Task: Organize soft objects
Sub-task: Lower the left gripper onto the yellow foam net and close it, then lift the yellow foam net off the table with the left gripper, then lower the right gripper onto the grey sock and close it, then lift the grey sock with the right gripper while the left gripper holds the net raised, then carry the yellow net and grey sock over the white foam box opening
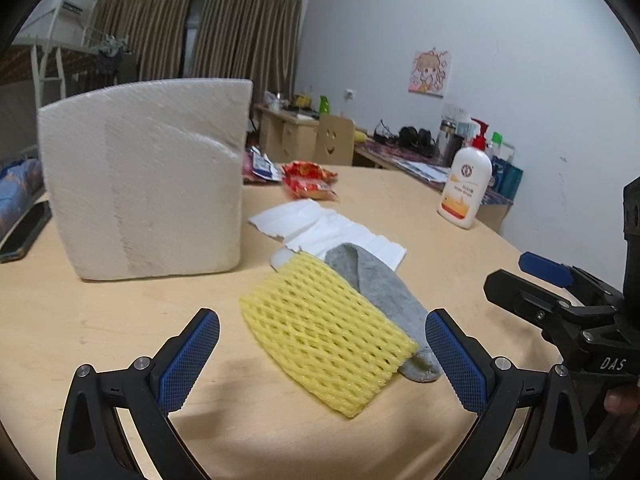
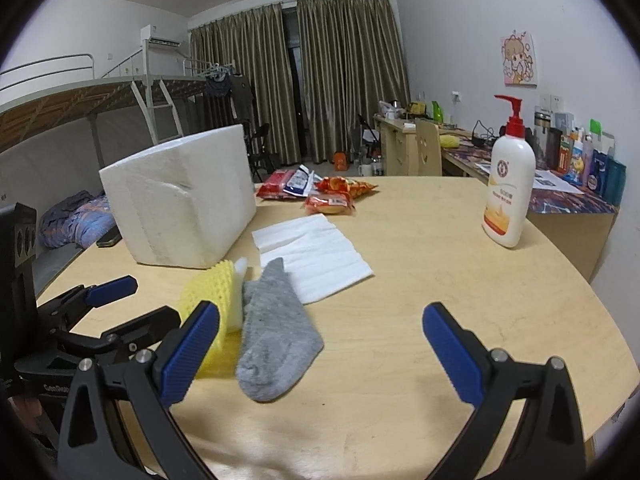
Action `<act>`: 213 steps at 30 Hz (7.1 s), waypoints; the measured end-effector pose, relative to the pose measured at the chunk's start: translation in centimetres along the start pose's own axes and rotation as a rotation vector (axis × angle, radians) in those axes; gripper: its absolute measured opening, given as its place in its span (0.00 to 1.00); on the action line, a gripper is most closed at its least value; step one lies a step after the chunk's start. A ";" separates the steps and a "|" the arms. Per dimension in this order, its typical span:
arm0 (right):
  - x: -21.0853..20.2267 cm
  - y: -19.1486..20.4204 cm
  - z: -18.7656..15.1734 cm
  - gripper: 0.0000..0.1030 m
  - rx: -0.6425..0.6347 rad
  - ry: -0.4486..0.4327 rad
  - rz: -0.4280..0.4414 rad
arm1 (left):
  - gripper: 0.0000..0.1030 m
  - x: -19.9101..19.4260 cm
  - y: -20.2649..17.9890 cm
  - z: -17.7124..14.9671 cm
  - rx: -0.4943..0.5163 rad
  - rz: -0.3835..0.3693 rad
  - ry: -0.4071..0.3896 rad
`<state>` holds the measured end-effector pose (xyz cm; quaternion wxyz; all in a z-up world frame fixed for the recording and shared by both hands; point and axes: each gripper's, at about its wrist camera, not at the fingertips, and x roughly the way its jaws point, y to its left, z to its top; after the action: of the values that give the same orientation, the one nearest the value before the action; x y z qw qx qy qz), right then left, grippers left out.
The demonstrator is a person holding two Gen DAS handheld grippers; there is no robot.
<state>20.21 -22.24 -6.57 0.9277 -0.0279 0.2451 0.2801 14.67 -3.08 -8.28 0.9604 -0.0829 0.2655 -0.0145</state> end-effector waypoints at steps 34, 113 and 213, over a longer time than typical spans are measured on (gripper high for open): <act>3.3 -1.4 0.1 1.00 0.001 0.071 0.060 | 0.21 5.3 -1.4 -0.6 0.071 0.005 0.238; 8.0 1.9 0.6 0.86 -0.005 0.234 0.014 | 0.08 -0.1 5.2 -0.2 0.009 0.039 0.081; -4.4 11.9 7.3 0.11 -0.192 -0.189 0.284 | 0.08 -21.8 7.0 3.3 0.053 0.320 -0.314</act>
<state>13.85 -13.05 2.96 0.8908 -0.0550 0.1305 0.4319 -2.50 5.94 4.45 0.9819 -0.0154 0.1217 0.1442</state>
